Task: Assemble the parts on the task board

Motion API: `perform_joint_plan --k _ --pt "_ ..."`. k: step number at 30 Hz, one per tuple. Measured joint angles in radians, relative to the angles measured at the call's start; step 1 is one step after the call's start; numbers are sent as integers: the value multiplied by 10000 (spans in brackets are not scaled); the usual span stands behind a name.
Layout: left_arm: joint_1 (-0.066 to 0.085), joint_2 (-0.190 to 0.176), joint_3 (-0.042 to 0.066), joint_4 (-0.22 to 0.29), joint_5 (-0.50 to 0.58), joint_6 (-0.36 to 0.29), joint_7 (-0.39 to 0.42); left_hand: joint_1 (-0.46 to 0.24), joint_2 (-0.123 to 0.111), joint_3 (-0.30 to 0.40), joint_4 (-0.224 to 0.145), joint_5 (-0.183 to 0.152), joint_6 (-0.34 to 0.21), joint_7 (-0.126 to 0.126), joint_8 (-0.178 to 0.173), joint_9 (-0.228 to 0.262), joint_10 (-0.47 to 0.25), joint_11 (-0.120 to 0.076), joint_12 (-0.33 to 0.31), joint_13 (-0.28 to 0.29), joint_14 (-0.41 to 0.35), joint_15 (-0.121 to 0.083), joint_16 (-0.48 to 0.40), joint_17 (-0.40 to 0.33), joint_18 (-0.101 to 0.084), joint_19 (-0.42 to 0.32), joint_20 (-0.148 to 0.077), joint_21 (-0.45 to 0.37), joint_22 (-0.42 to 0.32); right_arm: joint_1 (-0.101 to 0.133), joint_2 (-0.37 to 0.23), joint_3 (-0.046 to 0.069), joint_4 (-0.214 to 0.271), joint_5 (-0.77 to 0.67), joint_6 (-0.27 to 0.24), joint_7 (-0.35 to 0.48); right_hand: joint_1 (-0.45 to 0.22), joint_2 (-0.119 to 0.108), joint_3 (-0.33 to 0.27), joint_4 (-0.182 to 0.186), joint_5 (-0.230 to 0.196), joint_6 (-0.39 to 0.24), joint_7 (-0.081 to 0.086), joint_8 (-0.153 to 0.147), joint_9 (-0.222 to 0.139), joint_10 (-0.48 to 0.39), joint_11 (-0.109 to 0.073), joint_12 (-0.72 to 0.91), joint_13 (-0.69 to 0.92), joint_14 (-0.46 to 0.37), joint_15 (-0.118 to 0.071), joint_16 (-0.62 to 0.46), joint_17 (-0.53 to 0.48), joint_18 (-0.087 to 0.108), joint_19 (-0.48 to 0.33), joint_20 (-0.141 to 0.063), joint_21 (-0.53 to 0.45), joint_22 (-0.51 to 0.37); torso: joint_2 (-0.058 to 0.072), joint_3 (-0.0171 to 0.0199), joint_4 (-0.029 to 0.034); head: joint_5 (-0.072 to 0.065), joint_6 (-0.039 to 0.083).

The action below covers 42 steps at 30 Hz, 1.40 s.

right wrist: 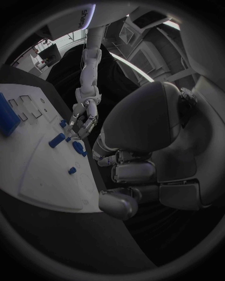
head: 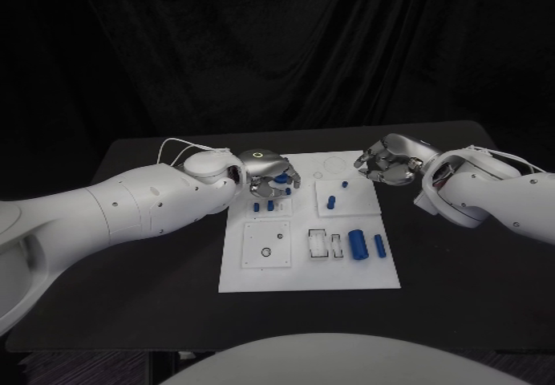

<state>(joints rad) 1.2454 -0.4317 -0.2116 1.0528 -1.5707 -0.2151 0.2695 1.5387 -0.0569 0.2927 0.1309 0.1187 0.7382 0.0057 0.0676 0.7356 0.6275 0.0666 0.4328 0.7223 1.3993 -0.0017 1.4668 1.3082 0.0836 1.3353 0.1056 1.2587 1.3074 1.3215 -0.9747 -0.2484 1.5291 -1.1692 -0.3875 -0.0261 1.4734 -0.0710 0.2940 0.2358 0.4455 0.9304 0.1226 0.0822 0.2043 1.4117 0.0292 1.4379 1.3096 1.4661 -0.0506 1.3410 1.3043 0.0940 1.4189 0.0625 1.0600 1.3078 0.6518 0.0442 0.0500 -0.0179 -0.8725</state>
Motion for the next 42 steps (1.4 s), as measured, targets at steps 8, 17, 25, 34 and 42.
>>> perform_joint_plan --k 8,17,25,34,42 --pt "-178 262 0 -390 -27 102 -59 -94 -38 -27 -27 0 21 22 0 -78 100 25 99 34 0 0 0 -1 0 35 36 0 0 0 33 0 -36 22 51 -30 0 0 0 0 0 0 0 0 -1 -3 -2 0 0 0 0 0 -26 0 0 0 0 -1 0 0 0 -30 0" --pt "-283 471 11 -748 -158 97 -75 -144 13 47 -100 1 311 -18 0 -214 158 -21 156 71 -1 0 0 -1 1 70 0 58 0 0 79 0 -79 30 130 -68 0 0 0 0 -1 0 0 0 -1 -3 -3 -1 -1 0 0 -1 -53 -1 0 0 -50 -1 0 0 0 -41 0" --pt "-396 572 31 -917 -209 -82 -51 -104 133 175 -228 49 663 2 -1 -383 205 -67 194 12 -1 0 0 -2 2 70 0 58 0 0 127 0 -99 34 214 -123 0 0 0 0 -1 0 0 0 -1 -4 -3 -1 -1 0 0 -2 -74 0 0 0 -89 -2 -1 1 0 -89 0" --pt "-488 582 46 -1008 -212 -394 70 -146 351 278 -331 49 1314 81 106 -506 663 -251 290 -106 2 -114 0 -3 2 70 0 2 0 1 177 0 -126 36 325 -184 0 0 56 -2 18 0 0 0 -1 -3 -3 -1 -1 0 0 -6 -89 0 0 0 -147 -2 -1 1 0 -112 0" --pt "-553 396 22 -956 -224 -841 266 -100 498 308 -522 115 1919 367 230 -502 1350 -593 580 -6 161 -380 49 -3 3 178 -109 231 0 0 214 0 -159 38 407 -223 1 0 56 -2 33 0 0 0 -1 -4 -4 -1 -1 0 0 -6 -89 -1 0 0 -147 -3 0 1 0 -124 0"
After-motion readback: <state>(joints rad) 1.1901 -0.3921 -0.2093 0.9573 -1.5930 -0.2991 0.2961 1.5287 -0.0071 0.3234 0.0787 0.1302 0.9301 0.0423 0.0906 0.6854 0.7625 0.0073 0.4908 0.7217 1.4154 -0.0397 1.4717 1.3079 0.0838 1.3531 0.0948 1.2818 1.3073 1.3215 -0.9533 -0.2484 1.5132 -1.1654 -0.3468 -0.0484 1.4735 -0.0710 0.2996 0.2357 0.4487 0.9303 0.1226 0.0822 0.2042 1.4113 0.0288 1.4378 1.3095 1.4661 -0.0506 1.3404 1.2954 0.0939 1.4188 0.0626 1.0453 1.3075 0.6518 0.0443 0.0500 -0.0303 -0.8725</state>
